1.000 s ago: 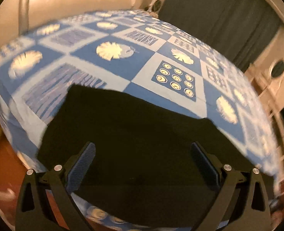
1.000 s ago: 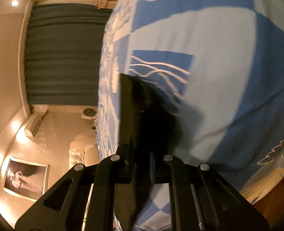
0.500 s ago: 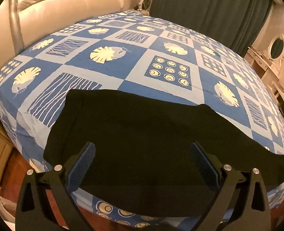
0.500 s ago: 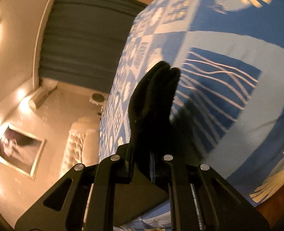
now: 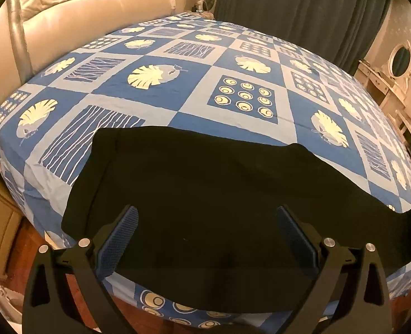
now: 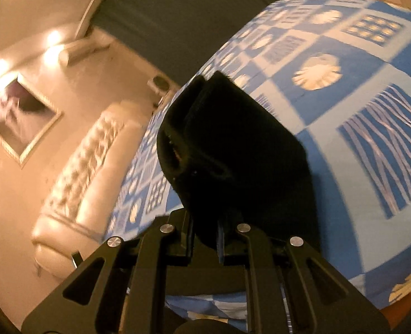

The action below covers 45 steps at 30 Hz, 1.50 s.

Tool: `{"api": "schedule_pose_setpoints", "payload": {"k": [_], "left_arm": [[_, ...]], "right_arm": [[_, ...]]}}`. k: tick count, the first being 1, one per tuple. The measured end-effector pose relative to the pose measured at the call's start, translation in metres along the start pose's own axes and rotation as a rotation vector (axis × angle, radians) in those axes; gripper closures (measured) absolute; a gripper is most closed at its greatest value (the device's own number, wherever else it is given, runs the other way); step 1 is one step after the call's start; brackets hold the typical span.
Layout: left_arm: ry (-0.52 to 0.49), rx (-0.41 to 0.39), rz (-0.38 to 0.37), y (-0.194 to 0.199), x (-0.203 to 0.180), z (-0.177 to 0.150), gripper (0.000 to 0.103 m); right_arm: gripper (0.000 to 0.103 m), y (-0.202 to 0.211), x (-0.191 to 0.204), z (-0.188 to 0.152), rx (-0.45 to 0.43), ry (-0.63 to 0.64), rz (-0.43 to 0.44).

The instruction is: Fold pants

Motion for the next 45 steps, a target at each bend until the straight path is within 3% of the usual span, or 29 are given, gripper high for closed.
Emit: {"api": "schedule_pose_setpoints", "payload": {"k": [21,28,45], "left_arm": [[-0.013,0.013,-0.008,-0.008,-0.001,-0.002,0.004],[-0.021,0.017,-0.013,-0.010,-0.003,-0.002,0.004],[-0.026,0.030,-0.016,-0.014,-0.004,-0.003,0.004]], "right_arm": [[0.091,-0.152,0.033,-0.110,0.271,0.085,-0.049],[0.091,-0.174,0.043,-0.136,0.326,0.121,-0.069],[0.091,-0.204,0.058,-0.164,0.403,0.208,-0.117]]}}
Point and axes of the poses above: each gripper's, at about its wrist camera, not at the fingertips, and y roughly against the way its jaws point, x to its left, z to its top, the point moved 6 cm from there along -y, roughly the way its jaws point, and after that the axes turned 13 degrees about z, right-handed, at the moved point
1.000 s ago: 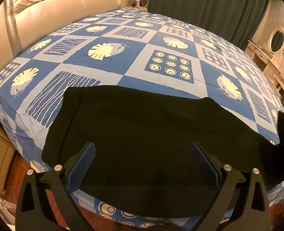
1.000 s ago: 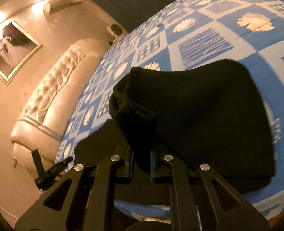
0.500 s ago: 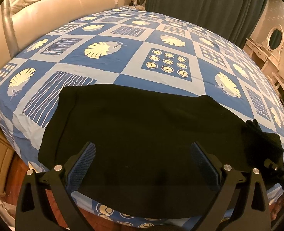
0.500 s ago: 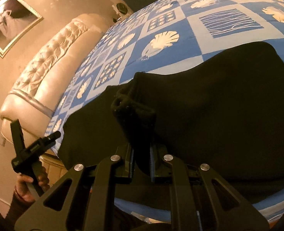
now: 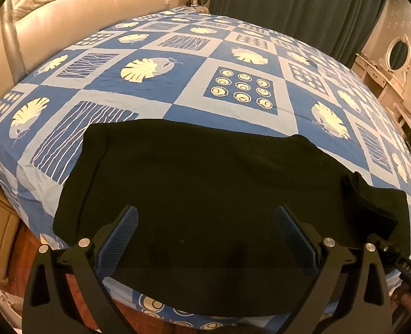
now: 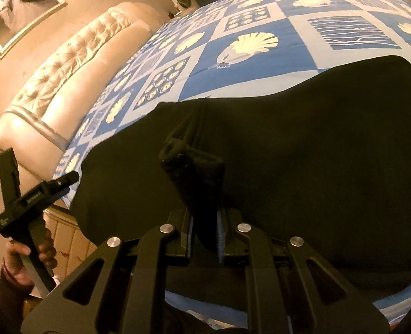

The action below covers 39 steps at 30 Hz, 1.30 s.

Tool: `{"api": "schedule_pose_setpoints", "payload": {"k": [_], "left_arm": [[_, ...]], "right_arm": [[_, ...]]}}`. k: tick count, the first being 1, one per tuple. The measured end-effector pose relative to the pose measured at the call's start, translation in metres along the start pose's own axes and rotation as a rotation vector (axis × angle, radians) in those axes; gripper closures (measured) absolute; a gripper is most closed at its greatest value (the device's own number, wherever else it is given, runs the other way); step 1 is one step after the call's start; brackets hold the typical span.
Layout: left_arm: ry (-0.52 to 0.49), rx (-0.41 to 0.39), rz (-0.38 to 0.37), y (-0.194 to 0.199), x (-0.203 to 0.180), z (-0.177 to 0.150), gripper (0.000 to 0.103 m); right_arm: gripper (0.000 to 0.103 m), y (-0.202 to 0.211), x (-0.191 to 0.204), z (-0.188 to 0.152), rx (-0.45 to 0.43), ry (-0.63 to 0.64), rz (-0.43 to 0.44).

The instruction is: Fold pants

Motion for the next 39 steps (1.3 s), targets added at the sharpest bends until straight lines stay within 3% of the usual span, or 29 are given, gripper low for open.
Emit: {"api": "schedule_pose_setpoints", "payload": {"k": [6,8,9,14,21,26,31,35,36,39], "left_arm": [[0.002,0.005,0.000,-0.003,0.000,-0.001,0.004],[0.000,0.004,0.000,-0.003,0.000,-0.001,0.004],[0.001,0.003,-0.001,-0.002,0.000,-0.001,0.004],[-0.012,-0.005,-0.009,-0.001,-0.003,-0.001,0.004],[-0.005,-0.002,-0.022,0.001,-0.002,-0.002,0.004],[0.017,-0.005,-0.048,0.003,-0.001,0.000,0.004],[-0.003,-0.015,-0.048,0.005,-0.006,0.001,0.004],[-0.015,-0.014,-0.050,0.006,-0.008,0.000,0.004],[-0.017,-0.014,-0.051,0.006,-0.008,0.000,0.004],[-0.022,-0.015,-0.048,0.006,-0.008,-0.001,0.004]], "right_arm": [[0.089,-0.011,0.007,-0.002,0.017,0.026,-0.016],[0.083,-0.015,0.012,-0.003,0.033,0.049,-0.037],[0.079,-0.017,0.016,-0.003,0.038,0.061,-0.037],[0.038,-0.023,0.038,-0.011,0.080,0.121,-0.010],[0.022,0.009,0.064,-0.013,0.173,0.142,0.169],[0.018,0.092,0.013,0.014,0.046,-0.017,0.198],[0.016,0.174,-0.100,0.022,-0.148,-0.318,0.122],[0.016,0.168,-0.156,0.001,-0.111,-0.598,0.248],[0.016,0.158,-0.159,-0.004,-0.067,-0.634,0.312],[0.017,0.145,-0.158,-0.008,-0.012,-0.647,0.350]]}}
Point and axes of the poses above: each gripper's, at about its wrist camera, not at the fingertips, and y roughly against the way its jaws point, x to its left, z to its top, the point moved 6 cm from there along -y, roughly the way its jaws point, and after that the axes turned 13 degrees about z, right-handed, at the moved point
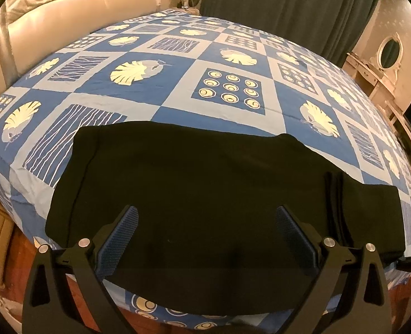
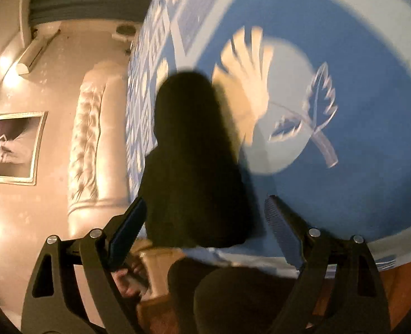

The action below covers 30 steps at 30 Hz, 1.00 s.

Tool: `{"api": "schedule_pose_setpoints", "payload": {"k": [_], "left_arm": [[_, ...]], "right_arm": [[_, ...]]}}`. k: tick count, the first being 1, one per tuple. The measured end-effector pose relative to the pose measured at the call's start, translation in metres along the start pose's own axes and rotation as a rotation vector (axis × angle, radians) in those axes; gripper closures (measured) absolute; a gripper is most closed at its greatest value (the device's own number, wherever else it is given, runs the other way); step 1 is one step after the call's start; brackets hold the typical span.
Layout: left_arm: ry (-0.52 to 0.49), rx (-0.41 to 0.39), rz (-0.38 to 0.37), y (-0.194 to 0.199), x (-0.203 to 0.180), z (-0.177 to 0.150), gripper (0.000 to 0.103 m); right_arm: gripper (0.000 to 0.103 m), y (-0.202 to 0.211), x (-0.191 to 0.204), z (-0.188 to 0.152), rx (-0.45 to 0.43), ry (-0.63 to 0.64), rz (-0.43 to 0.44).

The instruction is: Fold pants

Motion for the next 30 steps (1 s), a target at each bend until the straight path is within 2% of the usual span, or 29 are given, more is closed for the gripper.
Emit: {"api": "schedule_pose_setpoints", "payload": {"k": [1,3,4,6,8,9,13,16,18,20,22,27,29,30], "left_arm": [[0.001,-0.001,0.000,0.000,0.000,0.000,0.004],[0.002,0.003,0.000,0.000,0.000,0.000,0.004],[0.002,0.006,-0.001,-0.001,0.000,-0.001,0.004],[0.001,0.013,0.002,-0.002,0.001,-0.002,0.004],[0.006,0.018,0.002,-0.002,0.002,-0.002,0.004],[0.008,0.018,0.003,-0.002,0.003,-0.002,0.004],[0.022,0.026,0.001,-0.004,0.006,-0.002,0.004],[0.033,0.035,-0.004,-0.005,0.007,-0.002,0.004],[0.037,0.037,-0.007,-0.006,0.008,-0.002,0.004],[0.038,0.036,-0.008,-0.006,0.008,-0.001,0.004],[0.037,0.035,-0.010,-0.006,0.008,-0.001,0.004],[0.025,0.031,-0.013,-0.004,0.005,0.000,0.004],[0.019,0.026,-0.012,-0.004,0.005,0.000,0.004],[0.017,0.026,-0.013,-0.004,0.005,0.000,0.004]], "right_arm": [[0.019,-0.003,0.000,0.000,0.012,0.004,0.005],[0.044,-0.010,0.000,-0.002,0.041,0.005,0.012],[0.049,-0.012,-0.004,-0.003,0.054,0.016,-0.020],[0.066,-0.014,-0.007,-0.002,0.066,0.027,-0.048],[0.077,-0.013,-0.011,-0.002,0.073,0.035,-0.065],[0.079,-0.013,-0.012,-0.002,0.079,0.047,-0.075],[0.077,-0.011,-0.017,0.000,0.101,0.056,-0.022],[0.064,-0.011,-0.014,0.005,0.114,0.068,0.024],[0.032,0.000,0.001,0.011,0.102,0.152,0.014],[0.021,0.004,0.014,0.026,0.077,0.203,0.011],[0.020,0.004,0.018,0.043,0.059,0.210,0.012],[0.020,-0.028,0.009,0.080,0.054,0.171,0.024],[0.020,-0.038,0.010,0.093,0.055,0.168,0.072],[0.024,-0.041,0.011,0.098,0.054,0.167,0.091]]}}
Point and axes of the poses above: each gripper's, at about its wrist camera, not at the fingertips, and y roughly against the way its jaws point, x to its left, z to its top, the point moved 6 cm from there along -y, roughly the way its jaws point, and after that the axes turned 13 degrees about z, right-handed, at the moved point
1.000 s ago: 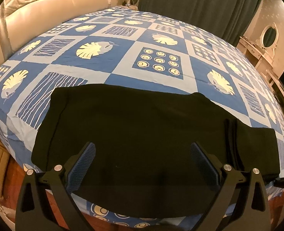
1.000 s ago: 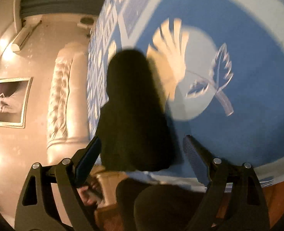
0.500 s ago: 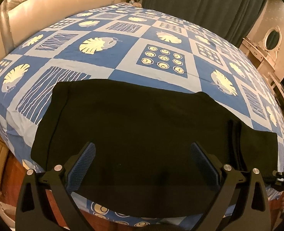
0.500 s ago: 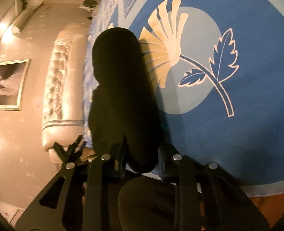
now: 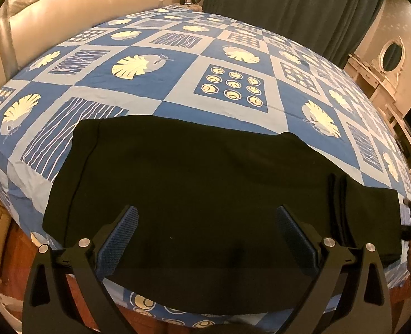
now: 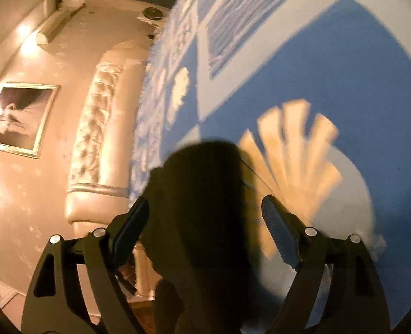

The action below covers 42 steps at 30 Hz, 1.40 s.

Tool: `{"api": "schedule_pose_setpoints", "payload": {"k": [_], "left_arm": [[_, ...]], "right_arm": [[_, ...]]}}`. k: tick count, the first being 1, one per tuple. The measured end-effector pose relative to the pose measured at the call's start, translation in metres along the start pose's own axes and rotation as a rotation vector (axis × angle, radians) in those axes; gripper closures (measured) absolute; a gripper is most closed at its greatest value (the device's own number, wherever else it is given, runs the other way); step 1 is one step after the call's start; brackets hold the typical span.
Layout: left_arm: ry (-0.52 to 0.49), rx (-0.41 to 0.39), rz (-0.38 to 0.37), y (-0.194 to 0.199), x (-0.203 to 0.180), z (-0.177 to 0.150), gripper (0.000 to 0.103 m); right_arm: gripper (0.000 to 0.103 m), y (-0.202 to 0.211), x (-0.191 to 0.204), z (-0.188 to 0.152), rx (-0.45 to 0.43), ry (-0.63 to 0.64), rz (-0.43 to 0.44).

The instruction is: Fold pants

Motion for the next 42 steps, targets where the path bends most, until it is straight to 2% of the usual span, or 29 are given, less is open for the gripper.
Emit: {"api": "schedule_pose_setpoints", "payload": {"k": [1,2,5,6,8,12,14,16,17,20,22,25,29,32,35,38,42], "left_arm": [[-0.001,0.002,0.000,-0.001,0.000,0.000,0.004],[-0.002,0.003,0.001,-0.001,0.000,0.000,0.004],[-0.001,0.010,0.002,-0.003,-0.001,-0.002,0.004],[0.001,0.013,0.002,-0.004,0.000,-0.002,0.004],[0.006,0.019,0.002,-0.005,0.001,-0.003,0.004],[0.014,0.027,0.006,-0.008,0.005,-0.004,0.004],[0.023,0.032,0.011,-0.010,0.008,-0.004,0.004],[0.032,0.037,0.014,-0.011,0.012,-0.004,0.004],[0.036,0.036,0.018,-0.011,0.014,-0.004,0.004],[0.048,0.029,0.014,-0.009,0.023,-0.003,0.004],[0.068,0.037,-0.003,-0.010,0.034,-0.001,0.004],[0.103,0.050,-0.029,-0.011,0.053,0.005,0.004],[0.141,0.067,-0.077,-0.011,0.094,0.016,0.004],[0.222,0.076,-0.160,-0.014,0.132,0.021,0.004],[0.273,0.102,-0.176,-0.026,0.161,0.018,0.004],[0.275,0.129,-0.203,-0.042,0.178,0.012,0.005],[0.288,0.196,-0.328,-0.063,0.179,0.007,0.005]], "right_arm": [[0.028,-0.003,-0.001,0.007,-0.005,-0.008,0.018],[0.036,-0.005,-0.003,0.010,-0.002,-0.016,0.023],[0.057,-0.011,-0.010,0.014,0.035,-0.004,-0.025],[0.068,-0.009,-0.013,0.015,0.037,-0.007,-0.031],[0.077,-0.005,-0.021,0.017,0.031,-0.017,-0.054],[0.081,-0.003,-0.030,0.017,0.003,-0.022,-0.052],[0.080,-0.003,-0.030,0.018,0.004,-0.023,-0.038],[0.072,0.002,-0.028,0.016,-0.005,-0.028,-0.019],[0.063,0.005,-0.025,0.016,-0.018,-0.027,-0.016],[0.040,0.018,-0.008,0.011,-0.059,0.050,-0.128],[0.037,0.020,0.005,0.002,-0.038,0.130,-0.241],[0.025,0.018,0.028,-0.018,-0.020,0.222,-0.314],[0.023,0.014,0.053,-0.049,-0.007,0.252,-0.266],[0.022,0.011,0.068,-0.063,-0.012,0.255,-0.224],[0.021,0.000,0.085,-0.075,-0.005,0.245,-0.165],[0.020,-0.014,0.095,-0.086,0.011,0.261,-0.163],[0.018,-0.031,0.094,-0.093,0.028,0.263,-0.173]]}}
Point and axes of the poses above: each gripper's, at about its wrist camera, not at the fingertips, and y roughly against the way its jaws point, x to its left, z to its top, the point moved 6 cm from there along -y, roughly the way its jaws point, and after that the axes turned 13 degrees about z, right-handed, at the moved point
